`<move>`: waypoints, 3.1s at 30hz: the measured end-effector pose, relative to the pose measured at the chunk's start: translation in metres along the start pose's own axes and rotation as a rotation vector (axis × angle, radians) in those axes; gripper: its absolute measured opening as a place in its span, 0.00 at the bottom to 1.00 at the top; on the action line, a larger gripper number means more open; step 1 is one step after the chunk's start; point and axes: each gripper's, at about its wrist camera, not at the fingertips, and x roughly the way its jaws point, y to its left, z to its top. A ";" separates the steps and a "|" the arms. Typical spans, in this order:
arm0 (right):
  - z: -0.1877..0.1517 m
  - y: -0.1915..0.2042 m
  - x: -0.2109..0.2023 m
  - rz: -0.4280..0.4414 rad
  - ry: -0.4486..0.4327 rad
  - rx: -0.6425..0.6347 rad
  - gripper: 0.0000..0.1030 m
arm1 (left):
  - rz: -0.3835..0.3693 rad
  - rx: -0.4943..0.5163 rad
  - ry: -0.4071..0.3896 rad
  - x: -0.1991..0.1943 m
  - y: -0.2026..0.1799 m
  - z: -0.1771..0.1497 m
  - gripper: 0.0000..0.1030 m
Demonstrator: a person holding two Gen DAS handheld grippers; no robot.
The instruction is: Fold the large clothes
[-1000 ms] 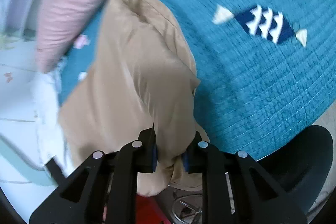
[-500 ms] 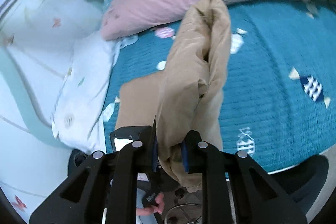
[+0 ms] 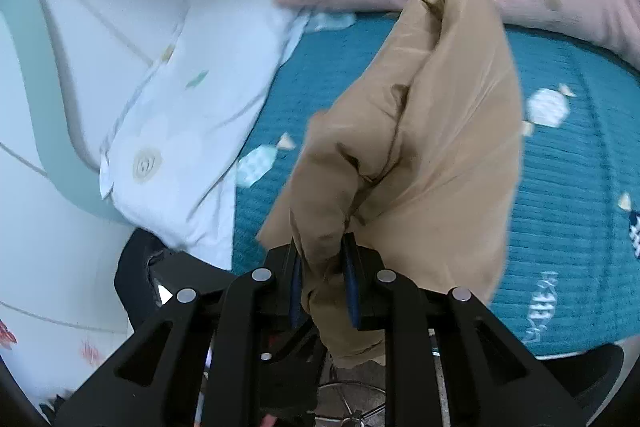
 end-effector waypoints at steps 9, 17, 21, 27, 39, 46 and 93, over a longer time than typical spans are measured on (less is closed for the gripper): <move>0.010 0.058 0.080 0.053 0.171 -0.097 0.16 | 0.086 -0.119 0.011 -0.006 0.083 -0.008 0.01; 0.003 0.083 0.128 0.257 0.344 -0.023 0.24 | 0.079 -0.258 0.034 -0.015 0.139 -0.019 0.03; 0.004 0.090 0.104 0.164 0.252 -0.096 0.42 | 0.068 -0.263 0.019 -0.025 0.139 -0.017 0.03; 0.011 0.053 0.054 0.068 0.090 -0.047 0.49 | 0.014 -0.160 -0.038 -0.039 0.094 0.011 0.03; -0.011 -0.048 0.012 -0.226 -0.038 0.100 0.58 | -0.011 0.130 -0.082 -0.017 -0.011 0.063 0.03; -0.031 -0.083 0.052 -0.239 0.093 0.158 0.13 | 0.081 0.112 0.052 0.049 0.005 0.052 0.02; 0.092 -0.149 0.171 -0.213 -0.356 0.186 0.00 | -0.203 0.099 -0.236 0.161 0.036 0.200 0.03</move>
